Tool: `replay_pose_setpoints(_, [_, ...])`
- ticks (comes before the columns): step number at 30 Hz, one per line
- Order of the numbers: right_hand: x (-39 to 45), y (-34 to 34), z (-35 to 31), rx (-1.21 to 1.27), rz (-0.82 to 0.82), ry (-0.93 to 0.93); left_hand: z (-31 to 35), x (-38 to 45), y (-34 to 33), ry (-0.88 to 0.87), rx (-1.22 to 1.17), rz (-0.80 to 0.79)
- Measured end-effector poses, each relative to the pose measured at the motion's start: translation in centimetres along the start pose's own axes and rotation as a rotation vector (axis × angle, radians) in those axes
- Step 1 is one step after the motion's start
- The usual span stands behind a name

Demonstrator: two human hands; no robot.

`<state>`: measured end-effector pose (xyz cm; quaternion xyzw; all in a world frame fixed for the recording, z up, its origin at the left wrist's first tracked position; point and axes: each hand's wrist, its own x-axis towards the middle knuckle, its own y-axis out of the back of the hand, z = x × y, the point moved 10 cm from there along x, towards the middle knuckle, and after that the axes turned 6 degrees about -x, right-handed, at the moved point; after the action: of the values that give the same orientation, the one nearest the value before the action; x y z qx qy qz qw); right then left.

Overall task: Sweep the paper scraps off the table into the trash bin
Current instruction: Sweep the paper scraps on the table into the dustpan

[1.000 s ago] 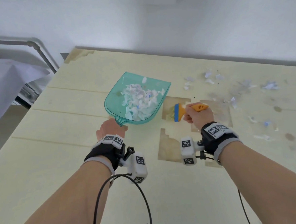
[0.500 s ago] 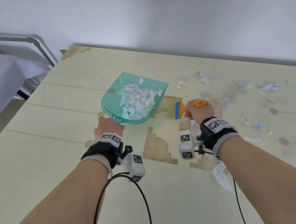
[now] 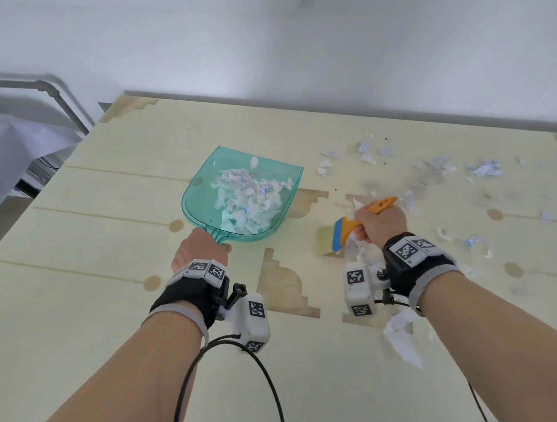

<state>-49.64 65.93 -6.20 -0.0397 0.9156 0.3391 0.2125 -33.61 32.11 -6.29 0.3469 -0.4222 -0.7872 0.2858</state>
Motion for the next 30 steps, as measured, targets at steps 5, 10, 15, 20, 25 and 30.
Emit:
replay_pose_setpoints(5, [0.2,4.7,0.5,0.168,0.204,0.025,1.0,0.3,0.4,-0.064,-0.01,-0.038])
replay_pose_setpoints(10, [-0.8,-1.8,-1.0,0.182,-0.047,0.093,2.5,0.8,0.2,-0.096,-0.012,-0.111])
replay_pose_setpoints(15, [-0.3,2.3,-0.3,-0.109,0.172,-0.054,3.4,2.0,1.2,-0.101,-0.026,-0.056])
replay_pose_setpoints(20, [0.5,4.4,-1.6,0.157,0.239,0.028,3.7,3.0,0.6,-0.066,-0.039,-0.091])
replay_pose_setpoints(25, [2.0,-1.0,-4.5,0.255,-0.011,0.139,3.7,3.6,1.3,-0.021,-0.054,-0.07])
replay_pose_setpoints(30, [4.9,-1.5,-3.8,0.126,0.011,0.033,3.7,4.7,1.2,0.054,-0.06,-0.085])
